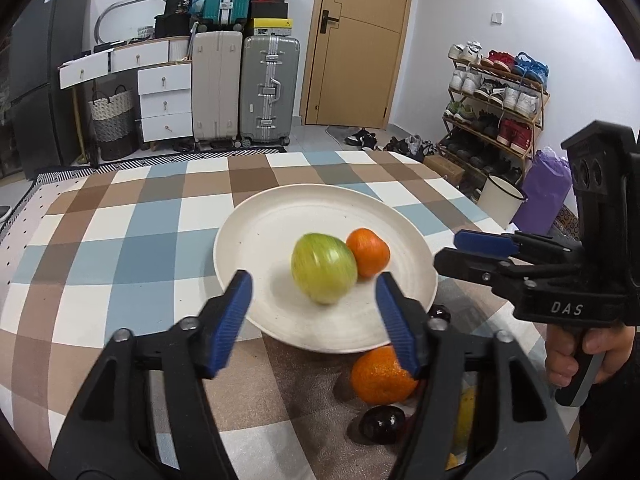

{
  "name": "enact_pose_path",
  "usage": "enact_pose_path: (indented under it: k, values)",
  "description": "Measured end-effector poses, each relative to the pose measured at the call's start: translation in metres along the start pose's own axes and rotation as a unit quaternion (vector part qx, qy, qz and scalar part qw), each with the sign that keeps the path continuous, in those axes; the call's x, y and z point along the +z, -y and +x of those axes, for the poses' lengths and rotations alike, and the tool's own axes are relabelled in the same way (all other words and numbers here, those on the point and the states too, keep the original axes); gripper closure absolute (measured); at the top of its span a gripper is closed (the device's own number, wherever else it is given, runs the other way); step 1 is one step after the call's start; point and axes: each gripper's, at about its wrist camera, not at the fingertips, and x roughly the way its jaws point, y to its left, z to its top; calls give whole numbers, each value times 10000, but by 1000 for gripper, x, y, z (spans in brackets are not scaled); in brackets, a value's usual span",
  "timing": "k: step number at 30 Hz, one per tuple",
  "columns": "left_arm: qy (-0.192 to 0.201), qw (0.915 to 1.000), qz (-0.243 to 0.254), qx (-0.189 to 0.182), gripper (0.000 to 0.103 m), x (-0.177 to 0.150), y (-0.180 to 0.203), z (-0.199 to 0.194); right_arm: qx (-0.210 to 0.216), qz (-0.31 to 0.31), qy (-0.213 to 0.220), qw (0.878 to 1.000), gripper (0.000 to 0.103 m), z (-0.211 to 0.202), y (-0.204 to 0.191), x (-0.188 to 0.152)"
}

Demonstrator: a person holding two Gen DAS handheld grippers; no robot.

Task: Organize fruits
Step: 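Lower the guava onto the plate with the left tool while the right tool releases the mandarin there, then reach and grasp the green-yellow pomelo with the right tool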

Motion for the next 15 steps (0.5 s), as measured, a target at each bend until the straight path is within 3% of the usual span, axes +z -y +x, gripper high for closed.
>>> enact_pose_path:
  k: [2,4,7,9,15]
  values:
    - [72,10000,-20,49,22,-1,-1,-7,51,27,64,10000,23,-7,3,-2]
    - [144,9999,-20,72,19,-4,0,-15,113,31,99,9999,11,-14,3,-4]
    - [83,9999,-13,111,16,-8,0,-24,148,18,203,9997,0,-22,2,-7]
    - [104,9999,-26,125,1,-12,-1,-31,224,-10,184,9996,0,-23,0,-8]
    - [204,9996,-177,94,1,-17,-5,-50,200,-158,62,9997,0,-22,-8,-15]
